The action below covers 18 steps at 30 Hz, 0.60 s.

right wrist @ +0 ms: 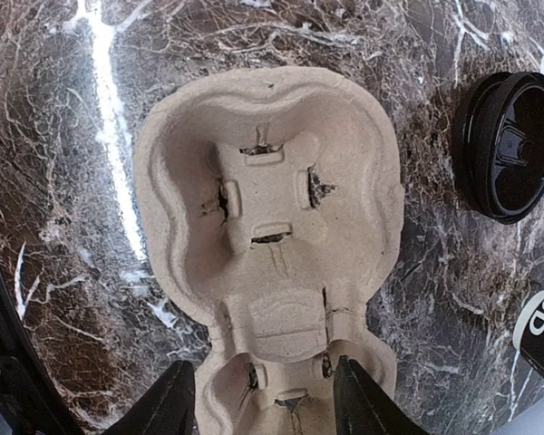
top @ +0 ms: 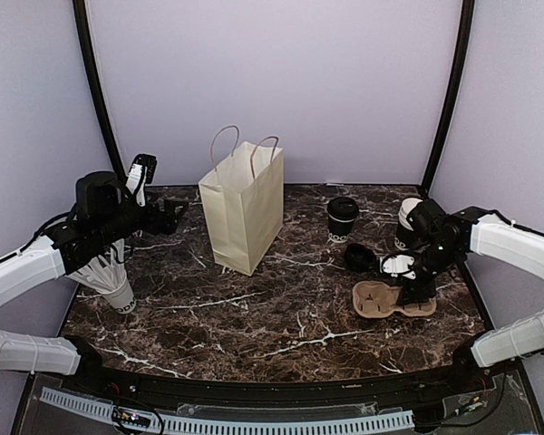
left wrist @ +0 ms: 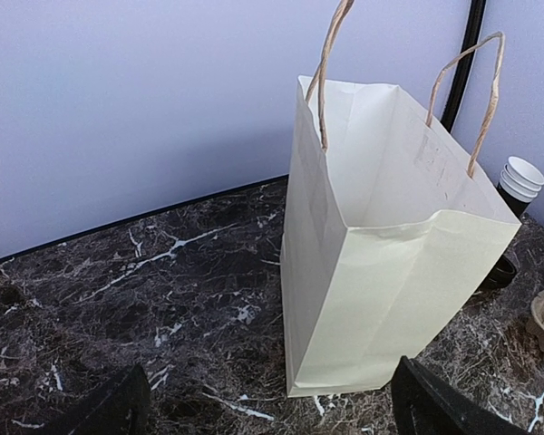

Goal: Pack the takeout coffee

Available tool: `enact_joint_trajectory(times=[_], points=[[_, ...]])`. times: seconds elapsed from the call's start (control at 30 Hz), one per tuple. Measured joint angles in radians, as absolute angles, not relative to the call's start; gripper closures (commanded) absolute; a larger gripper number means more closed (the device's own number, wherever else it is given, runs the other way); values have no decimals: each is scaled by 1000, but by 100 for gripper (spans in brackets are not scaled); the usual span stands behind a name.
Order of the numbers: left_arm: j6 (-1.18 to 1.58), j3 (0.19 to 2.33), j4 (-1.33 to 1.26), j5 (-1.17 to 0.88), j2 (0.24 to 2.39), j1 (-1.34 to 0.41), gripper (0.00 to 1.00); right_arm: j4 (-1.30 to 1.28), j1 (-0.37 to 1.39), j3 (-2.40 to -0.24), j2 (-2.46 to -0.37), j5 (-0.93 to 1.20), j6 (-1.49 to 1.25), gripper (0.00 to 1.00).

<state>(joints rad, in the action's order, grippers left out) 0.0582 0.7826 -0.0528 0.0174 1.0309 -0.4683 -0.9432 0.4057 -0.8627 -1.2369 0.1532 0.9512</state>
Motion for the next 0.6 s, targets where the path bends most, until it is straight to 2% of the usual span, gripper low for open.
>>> enact_joint_trajectory(times=[0.33,0.6], points=[[58,783,-53,15,1031,-468,4,-879,406,-810,-1267,94,965,48],[55,783,-53,15,1031,-468,5,-824,405,-805,-1304,69,973,55]])
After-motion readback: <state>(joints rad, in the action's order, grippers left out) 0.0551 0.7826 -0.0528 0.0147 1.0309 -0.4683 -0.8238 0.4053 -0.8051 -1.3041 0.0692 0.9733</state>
